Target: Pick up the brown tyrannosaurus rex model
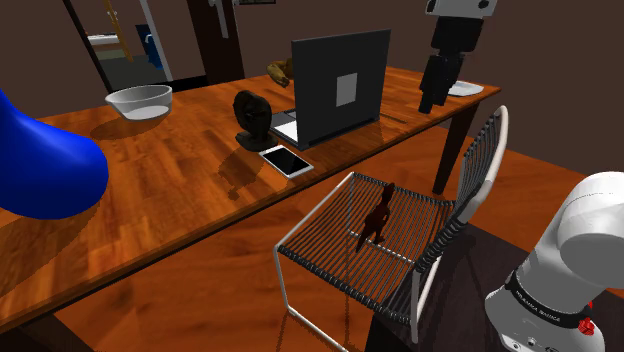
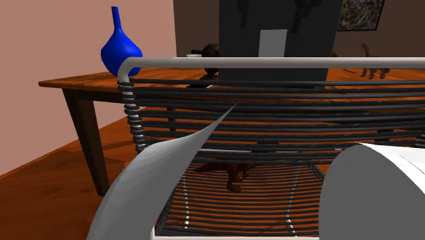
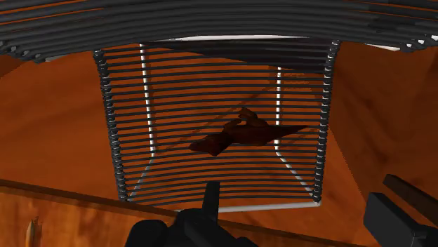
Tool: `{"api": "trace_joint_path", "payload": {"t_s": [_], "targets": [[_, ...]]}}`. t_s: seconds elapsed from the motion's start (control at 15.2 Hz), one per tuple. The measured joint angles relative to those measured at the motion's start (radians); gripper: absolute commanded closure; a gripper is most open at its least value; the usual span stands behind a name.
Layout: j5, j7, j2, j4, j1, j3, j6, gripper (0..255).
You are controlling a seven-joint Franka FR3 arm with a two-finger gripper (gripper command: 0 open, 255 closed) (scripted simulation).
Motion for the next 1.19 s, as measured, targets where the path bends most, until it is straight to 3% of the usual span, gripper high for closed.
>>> {"api": "trace_joint_path", "payload": {"t_s": [0.13, 0.4, 1.19], "targets": [[-0.004, -0.019, 0.001, -0.013, 0.007, -0.001, 0.013, 0], [-0.035, -0.165, 0.021, -0.112, 0.057, -0.008, 0.126, 0], [-0.145, -0.617, 0.178, -0.402, 0.217, -0.023, 0.577, 0]]}}
